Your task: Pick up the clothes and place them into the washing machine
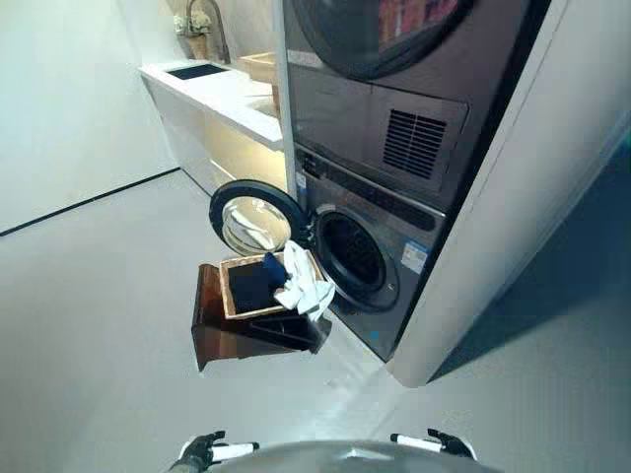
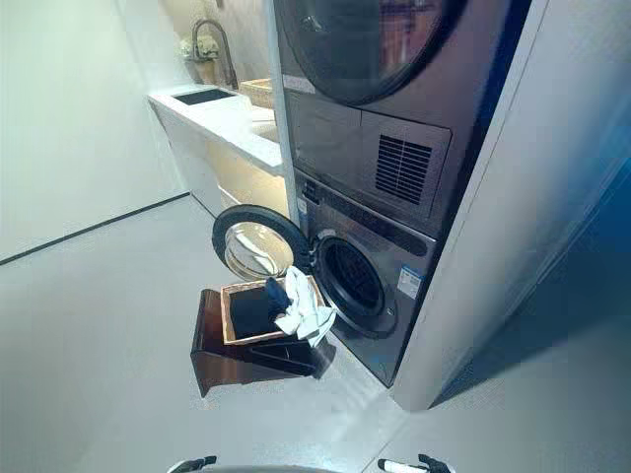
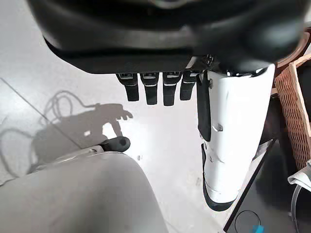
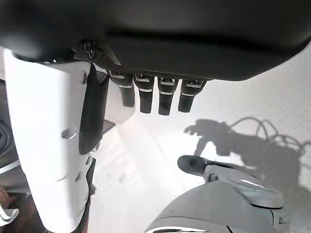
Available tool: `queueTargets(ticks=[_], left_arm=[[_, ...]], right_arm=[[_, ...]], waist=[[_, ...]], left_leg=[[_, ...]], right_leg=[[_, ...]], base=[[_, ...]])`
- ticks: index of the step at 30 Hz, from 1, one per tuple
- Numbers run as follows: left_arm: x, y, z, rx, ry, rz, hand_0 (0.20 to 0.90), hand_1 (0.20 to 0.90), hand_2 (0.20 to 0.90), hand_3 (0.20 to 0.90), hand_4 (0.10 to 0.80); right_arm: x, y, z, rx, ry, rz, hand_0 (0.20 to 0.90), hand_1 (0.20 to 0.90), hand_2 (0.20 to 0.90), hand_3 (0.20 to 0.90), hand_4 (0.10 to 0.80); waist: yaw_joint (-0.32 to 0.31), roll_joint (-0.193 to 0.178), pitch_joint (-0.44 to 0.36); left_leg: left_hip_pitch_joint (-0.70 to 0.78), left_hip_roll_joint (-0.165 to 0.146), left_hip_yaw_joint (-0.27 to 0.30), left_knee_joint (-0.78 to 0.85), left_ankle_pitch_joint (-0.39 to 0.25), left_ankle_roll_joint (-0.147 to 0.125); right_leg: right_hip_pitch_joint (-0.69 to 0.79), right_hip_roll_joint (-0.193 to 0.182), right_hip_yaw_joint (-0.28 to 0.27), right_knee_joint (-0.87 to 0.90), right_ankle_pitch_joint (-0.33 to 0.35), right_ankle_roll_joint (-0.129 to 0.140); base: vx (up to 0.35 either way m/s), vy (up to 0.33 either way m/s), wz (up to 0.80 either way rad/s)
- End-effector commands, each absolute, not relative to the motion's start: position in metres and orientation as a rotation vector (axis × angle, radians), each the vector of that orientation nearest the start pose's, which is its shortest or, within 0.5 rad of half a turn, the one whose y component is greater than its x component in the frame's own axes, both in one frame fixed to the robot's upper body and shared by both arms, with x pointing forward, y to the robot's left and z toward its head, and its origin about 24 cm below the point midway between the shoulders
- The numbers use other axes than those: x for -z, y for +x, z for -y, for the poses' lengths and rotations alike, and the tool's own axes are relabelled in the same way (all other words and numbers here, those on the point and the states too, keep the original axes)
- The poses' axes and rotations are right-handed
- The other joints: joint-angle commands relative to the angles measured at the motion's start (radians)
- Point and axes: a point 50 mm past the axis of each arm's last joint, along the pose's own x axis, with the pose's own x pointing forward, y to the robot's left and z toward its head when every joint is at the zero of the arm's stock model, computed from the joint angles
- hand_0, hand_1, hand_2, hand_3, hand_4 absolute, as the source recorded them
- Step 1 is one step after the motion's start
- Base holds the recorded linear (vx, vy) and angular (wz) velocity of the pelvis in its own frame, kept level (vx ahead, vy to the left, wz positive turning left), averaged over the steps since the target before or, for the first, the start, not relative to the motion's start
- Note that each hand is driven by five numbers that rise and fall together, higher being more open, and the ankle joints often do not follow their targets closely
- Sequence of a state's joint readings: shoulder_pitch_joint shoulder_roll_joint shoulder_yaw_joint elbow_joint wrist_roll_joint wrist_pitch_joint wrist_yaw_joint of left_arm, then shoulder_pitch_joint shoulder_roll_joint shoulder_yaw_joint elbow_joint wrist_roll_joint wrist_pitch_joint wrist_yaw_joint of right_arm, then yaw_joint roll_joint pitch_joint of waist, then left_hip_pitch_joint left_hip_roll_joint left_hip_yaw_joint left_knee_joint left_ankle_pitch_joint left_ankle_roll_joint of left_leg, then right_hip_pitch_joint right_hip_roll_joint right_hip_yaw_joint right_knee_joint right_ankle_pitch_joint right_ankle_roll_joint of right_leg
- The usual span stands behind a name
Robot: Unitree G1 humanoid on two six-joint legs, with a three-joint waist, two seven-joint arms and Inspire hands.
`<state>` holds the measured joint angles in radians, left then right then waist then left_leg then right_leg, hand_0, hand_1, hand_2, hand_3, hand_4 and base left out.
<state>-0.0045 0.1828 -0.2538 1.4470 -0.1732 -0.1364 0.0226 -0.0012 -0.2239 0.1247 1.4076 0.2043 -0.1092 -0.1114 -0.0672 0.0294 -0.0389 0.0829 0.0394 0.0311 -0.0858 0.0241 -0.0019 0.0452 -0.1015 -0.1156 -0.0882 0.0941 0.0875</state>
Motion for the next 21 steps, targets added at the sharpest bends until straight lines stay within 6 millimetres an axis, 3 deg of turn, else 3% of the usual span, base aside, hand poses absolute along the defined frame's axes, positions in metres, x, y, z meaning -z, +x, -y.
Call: queueTargets(ticks=[1,21], left_arm=[[0.1707,0.0874,-0.1926,-0.033,0.154,-1.224,0.900,0.900,0.900,0.900,0.800],[0.1713,0.0854,-0.1912,-0.041,0.143,-1.232,0.900,0.900,0.900,0.900,0.800]], right_arm=[[0.1568,0.1015,0.2466,0.295,-0.224,-1.167,0.900,0.900,0.900,0.900,0.800],[0.1599,0.0927,0.2431,0.281,-0.229,-1.202,0.900,0.900,0.900,0.900,0.800]], waist=[[-0.001,-0.033,0.056],[-0.008,-0.028,0.062]], left_leg=[[0.041,-0.058,-0.009,-0.001,-0.084,-0.019],[0.045,-0.057,-0.004,-0.001,-0.084,-0.020]], right_leg=[[0.062,0.000,-0.014,0.001,-0.072,0.037],[0.063,0.004,-0.008,0.001,-0.079,0.032]], base=[[0.000,0.000,0.00],[0.000,0.000,0.00]])
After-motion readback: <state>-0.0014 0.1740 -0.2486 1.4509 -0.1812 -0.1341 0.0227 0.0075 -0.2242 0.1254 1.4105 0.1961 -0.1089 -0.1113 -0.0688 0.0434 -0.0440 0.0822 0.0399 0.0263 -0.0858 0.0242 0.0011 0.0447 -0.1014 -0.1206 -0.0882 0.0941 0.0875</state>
